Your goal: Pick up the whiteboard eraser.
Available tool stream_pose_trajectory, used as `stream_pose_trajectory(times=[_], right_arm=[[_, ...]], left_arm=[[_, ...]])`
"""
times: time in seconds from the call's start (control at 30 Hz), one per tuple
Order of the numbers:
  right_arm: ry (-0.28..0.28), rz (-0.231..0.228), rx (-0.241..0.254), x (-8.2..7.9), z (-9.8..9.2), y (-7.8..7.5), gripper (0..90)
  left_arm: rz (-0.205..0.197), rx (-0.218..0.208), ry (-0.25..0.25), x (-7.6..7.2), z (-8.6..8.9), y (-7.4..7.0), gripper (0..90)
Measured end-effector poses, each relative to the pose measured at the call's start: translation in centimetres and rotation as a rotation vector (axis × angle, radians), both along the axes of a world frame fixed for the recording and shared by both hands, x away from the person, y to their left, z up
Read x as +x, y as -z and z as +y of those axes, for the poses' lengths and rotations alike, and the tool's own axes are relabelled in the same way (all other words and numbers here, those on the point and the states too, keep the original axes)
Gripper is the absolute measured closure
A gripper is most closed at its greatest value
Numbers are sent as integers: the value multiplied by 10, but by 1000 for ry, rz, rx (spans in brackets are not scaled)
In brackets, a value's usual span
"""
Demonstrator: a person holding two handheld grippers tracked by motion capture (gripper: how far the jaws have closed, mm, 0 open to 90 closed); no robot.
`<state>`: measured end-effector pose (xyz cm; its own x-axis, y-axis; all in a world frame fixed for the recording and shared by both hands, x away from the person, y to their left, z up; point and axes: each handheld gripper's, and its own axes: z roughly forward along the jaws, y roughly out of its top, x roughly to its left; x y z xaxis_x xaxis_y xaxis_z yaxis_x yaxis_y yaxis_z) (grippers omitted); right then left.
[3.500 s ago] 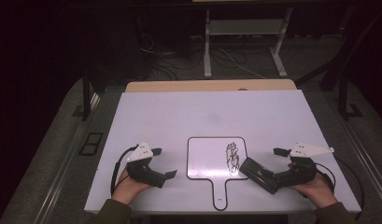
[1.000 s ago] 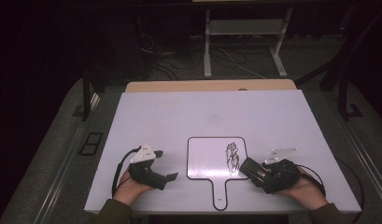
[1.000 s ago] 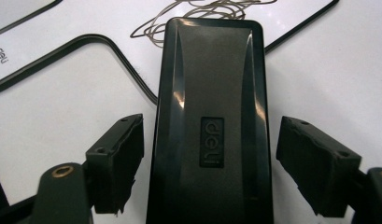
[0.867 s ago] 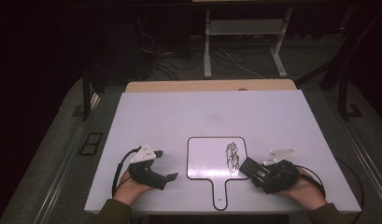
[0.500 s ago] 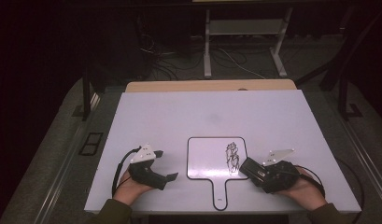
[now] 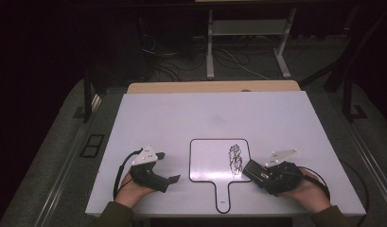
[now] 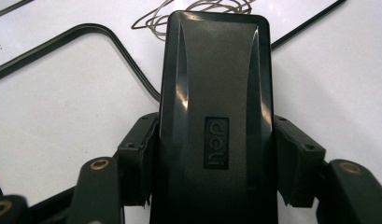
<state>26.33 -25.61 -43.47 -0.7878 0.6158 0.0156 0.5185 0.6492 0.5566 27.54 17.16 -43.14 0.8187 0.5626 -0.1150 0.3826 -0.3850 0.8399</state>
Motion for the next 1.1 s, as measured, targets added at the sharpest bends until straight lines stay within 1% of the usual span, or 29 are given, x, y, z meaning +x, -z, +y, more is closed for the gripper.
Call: stream_pose_trajectory(times=[0.2,0.27,0.3,0.53,0.67,0.87,1.1], right_arm=[[-15,13,-14,4,0,-2,382],[-14,50,-9,7,0,-3,382],[-10,55,-6,8,-1,-4,383],[-9,52,-11,9,-3,-4,385],[-8,60,8,10,-6,-6,385],[2,57,18,12,-9,-9,385],[12,60,54,16,-13,-14,384]], left_arm=[[0,-1,-1,0,0,0,0],[1,-2,-2,0,0,0,0],[0,-2,-2,0,0,0,0],[1,-3,1,0,-1,0,0],[2,-3,2,0,-1,0,0],[4,-11,3,0,0,1,0],[15,-18,-3,1,2,3,0]])
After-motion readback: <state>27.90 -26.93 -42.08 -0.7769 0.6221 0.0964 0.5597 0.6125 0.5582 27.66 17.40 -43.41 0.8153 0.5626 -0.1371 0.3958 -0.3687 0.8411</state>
